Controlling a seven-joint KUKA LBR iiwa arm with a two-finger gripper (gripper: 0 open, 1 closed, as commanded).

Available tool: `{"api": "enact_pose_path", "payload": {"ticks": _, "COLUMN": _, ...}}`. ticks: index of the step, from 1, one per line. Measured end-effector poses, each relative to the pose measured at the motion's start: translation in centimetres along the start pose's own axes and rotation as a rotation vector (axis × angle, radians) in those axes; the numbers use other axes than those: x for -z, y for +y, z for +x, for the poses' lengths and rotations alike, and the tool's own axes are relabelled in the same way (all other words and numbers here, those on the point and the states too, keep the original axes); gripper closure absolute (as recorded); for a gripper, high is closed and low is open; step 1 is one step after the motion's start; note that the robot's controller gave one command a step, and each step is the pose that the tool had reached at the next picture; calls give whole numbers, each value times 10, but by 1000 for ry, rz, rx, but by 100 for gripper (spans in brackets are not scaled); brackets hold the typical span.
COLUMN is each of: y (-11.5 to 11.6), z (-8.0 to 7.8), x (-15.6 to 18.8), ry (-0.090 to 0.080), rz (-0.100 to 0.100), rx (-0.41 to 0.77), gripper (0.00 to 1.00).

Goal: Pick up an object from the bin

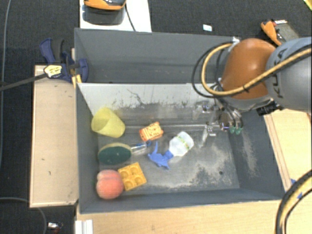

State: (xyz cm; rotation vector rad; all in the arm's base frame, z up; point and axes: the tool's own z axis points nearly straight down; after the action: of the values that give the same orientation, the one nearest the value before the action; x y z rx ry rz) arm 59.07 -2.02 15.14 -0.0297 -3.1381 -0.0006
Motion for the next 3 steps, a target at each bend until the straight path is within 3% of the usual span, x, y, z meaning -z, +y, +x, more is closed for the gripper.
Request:
{"api": "enact_pose_path", "payload": {"ticks": 1, "y": 0, "z": -2, "x": 3, "ry": -7, "rz": 0, "rx": 1, "gripper": 0}}
{"api": "enact_pose_path", "payload": {"ticks": 2, "y": 38, "z": -1, "x": -63, "ry": -12, "rz": 1, "rx": 215, "gripper": 0}}
{"api": "enact_pose_path", "payload": {"ticks": 3, "y": 49, "z": 0, "x": -26, "ry": -10, "rz": 1, "rx": 294, "gripper": 0}}
